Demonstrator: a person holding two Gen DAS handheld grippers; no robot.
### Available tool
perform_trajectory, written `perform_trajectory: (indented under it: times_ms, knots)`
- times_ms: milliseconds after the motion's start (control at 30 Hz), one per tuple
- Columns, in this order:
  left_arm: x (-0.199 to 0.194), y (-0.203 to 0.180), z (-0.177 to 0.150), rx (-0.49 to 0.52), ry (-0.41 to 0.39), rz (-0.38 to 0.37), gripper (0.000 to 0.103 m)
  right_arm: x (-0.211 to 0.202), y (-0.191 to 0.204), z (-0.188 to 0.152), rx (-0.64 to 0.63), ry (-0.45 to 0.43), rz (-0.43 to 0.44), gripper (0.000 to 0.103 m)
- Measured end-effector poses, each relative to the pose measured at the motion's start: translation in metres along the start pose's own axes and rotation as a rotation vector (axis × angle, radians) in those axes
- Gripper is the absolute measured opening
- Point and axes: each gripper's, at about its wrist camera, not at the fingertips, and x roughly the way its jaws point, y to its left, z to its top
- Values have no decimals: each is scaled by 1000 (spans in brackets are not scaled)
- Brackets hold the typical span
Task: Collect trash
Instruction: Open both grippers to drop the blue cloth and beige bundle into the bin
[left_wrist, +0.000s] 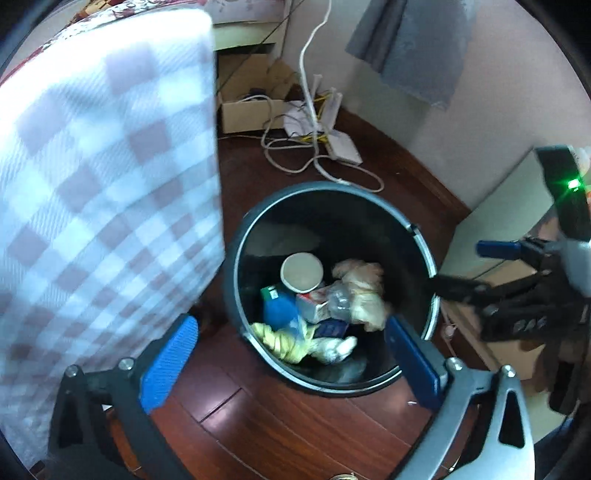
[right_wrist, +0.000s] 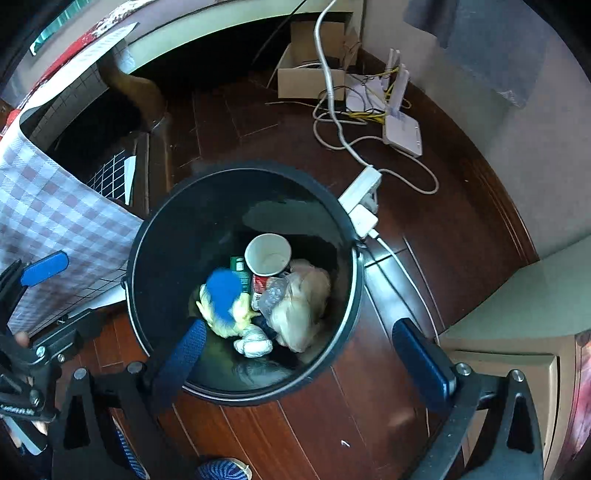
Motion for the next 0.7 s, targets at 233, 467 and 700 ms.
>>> perform_trajectory:
  times_ms: [233,467,700]
  knots:
    - [-19,8,-7,-20,-31,14,102,-17,7,0,-23,-42,-23,102]
    - [-55,11,-5,14,-83,19,102,-48,33,1,-61,-103,-22,102]
    - [-92,24,-5,11,-140,33,102,-86,64,0,-114,-174,-14,102]
